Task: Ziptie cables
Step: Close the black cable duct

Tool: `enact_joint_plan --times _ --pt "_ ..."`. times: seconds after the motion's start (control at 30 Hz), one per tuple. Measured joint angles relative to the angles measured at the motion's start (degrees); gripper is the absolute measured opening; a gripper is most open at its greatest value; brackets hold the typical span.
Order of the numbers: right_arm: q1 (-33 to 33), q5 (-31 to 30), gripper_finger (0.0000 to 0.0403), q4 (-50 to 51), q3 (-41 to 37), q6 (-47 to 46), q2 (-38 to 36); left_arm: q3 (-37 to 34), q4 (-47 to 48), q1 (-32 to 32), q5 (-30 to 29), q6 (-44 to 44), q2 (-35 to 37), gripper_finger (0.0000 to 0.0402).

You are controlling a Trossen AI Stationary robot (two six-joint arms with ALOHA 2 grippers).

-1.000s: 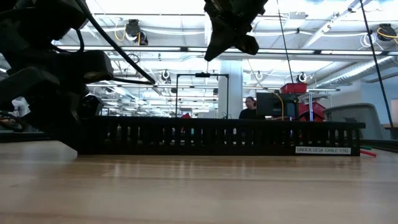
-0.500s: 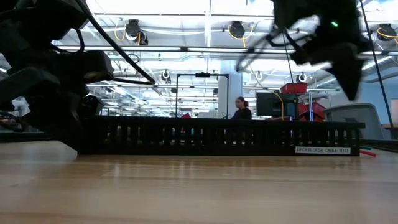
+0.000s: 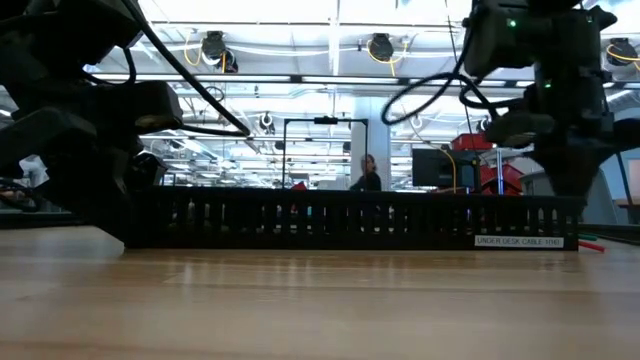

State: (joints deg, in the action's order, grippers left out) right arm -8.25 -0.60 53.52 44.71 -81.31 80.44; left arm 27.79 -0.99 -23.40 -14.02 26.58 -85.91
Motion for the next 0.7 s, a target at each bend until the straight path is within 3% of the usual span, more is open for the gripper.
enact_joint_plan --times 0.27,0.7 --pt "0.00 -0.55 0.0000 -11.62 -0.02 0.36 0.00 -0.04 -0.03 0.00 0.02 0.09 0.00 0.0249" --pt "-0.92 -1.14 0.0000 5.81 0.00 -0.18 -0.08 0.21 1.73 0.07 1.48 0.09 0.35 0.0249"
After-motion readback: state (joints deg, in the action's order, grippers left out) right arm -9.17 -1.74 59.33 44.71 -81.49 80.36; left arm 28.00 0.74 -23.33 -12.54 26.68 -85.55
